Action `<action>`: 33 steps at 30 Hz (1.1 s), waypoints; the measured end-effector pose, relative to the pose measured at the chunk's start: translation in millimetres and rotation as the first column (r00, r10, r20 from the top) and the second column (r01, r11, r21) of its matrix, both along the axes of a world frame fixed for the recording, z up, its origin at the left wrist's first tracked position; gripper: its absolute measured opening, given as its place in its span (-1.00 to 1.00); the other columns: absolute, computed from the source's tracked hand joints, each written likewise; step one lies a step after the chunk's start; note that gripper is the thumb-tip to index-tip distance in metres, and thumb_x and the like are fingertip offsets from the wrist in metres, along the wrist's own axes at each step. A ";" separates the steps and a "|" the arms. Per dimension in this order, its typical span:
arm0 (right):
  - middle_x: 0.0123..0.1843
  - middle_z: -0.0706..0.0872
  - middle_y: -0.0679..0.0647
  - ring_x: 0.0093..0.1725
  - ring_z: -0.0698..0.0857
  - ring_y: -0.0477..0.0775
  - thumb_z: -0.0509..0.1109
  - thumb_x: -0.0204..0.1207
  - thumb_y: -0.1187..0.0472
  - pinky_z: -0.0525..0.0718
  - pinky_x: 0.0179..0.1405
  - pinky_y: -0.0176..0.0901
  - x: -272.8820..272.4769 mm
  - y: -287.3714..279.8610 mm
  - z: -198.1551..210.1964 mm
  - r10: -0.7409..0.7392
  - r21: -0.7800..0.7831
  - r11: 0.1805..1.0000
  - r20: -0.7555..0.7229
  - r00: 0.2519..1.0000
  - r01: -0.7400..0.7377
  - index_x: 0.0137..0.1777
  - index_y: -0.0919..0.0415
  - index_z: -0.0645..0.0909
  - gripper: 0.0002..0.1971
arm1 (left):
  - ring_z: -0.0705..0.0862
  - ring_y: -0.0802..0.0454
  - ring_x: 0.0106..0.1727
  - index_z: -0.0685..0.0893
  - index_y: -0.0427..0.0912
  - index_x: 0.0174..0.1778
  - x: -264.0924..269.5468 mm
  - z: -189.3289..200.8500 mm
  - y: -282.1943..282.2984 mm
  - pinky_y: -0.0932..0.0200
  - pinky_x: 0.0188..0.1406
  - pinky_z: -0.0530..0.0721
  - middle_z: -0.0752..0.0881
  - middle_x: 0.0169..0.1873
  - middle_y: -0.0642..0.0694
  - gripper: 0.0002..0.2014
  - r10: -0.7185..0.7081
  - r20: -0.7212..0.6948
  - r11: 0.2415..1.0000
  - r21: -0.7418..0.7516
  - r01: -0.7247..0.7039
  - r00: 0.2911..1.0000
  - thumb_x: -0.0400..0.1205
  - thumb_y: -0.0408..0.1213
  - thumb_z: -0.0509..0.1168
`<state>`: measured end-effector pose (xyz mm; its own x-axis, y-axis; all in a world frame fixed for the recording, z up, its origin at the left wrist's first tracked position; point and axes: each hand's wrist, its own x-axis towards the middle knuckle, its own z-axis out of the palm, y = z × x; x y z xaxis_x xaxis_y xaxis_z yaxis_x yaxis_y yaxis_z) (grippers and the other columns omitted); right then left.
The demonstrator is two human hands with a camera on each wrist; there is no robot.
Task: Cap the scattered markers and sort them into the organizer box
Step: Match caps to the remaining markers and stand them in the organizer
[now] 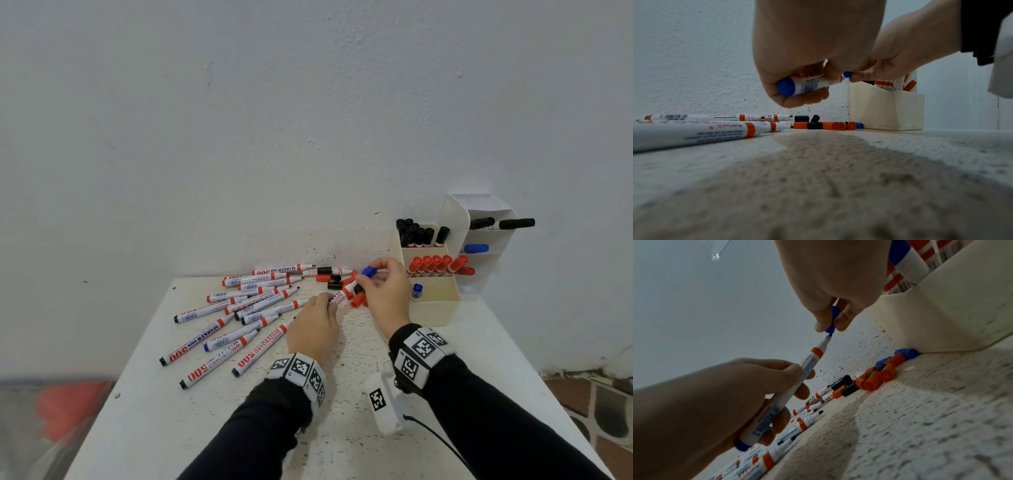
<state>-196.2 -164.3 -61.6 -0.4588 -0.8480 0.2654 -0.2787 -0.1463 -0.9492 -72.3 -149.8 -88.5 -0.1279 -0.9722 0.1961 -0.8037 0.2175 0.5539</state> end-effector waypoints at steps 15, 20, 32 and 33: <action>-0.08 0.71 0.20 -0.55 0.65 -0.16 0.30 0.58 0.34 0.66 -0.52 -0.26 1.1 -5.4 -5.3 0.089 0.113 0.989 0.082 0.993 -0.098 0.05 0.16 0.54 -0.89 | 0.59 0.06 -0.05 0.52 -0.10 0.30 0.4 -2.8 -2.3 0.18 -0.13 0.57 0.64 0.02 -0.01 -0.68 -0.003 -0.094 1.000 -0.021 0.002 0.996 0.75 -0.13 -0.03; -0.09 0.74 0.25 -0.45 0.66 -0.01 0.31 0.56 0.36 0.67 -0.41 -0.11 -1.0 -3.6 -5.5 0.144 0.086 0.984 0.148 0.978 -0.158 -0.01 0.05 0.58 -0.83 | 0.59 0.04 -0.07 0.52 -0.10 0.29 -0.4 -4.5 -2.9 0.13 -0.10 0.61 0.63 -0.02 -0.02 -0.68 -0.004 -0.093 1.000 0.002 0.004 0.996 0.76 -0.14 -0.05; -0.06 0.68 0.26 -0.24 0.63 0.06 0.34 0.56 0.29 0.56 -0.35 -0.23 10.2 -4.4 -7.6 0.185 0.099 0.974 0.173 0.967 -0.204 -0.07 0.08 0.55 -0.92 | 0.50 0.03 -0.29 0.57 -0.17 0.08 1.0 2.9 -0.1 0.14 -0.31 0.47 0.56 -0.27 -0.04 -0.73 -0.009 -0.145 0.998 0.066 0.019 0.989 0.74 -0.21 -0.03; -0.07 0.68 0.28 -0.25 0.62 0.09 0.35 0.55 0.26 0.57 -0.35 -0.19 8.7 -4.4 -7.1 0.184 0.110 0.972 0.176 0.967 -0.205 -0.12 0.09 0.55 -0.93 | 0.50 0.03 -0.32 0.58 -0.17 0.04 2.8 4.8 0.4 0.16 -0.35 0.46 0.55 -0.30 -0.04 -0.73 -0.011 -0.148 0.997 0.072 0.022 0.989 0.74 -0.21 -0.02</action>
<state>-187.4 -168.7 -68.7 -0.3097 -0.9470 0.0852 -0.0960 -0.0580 -0.9937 -69.5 -149.4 -83.7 -0.1188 -0.9827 0.1420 -0.7084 0.1841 0.6814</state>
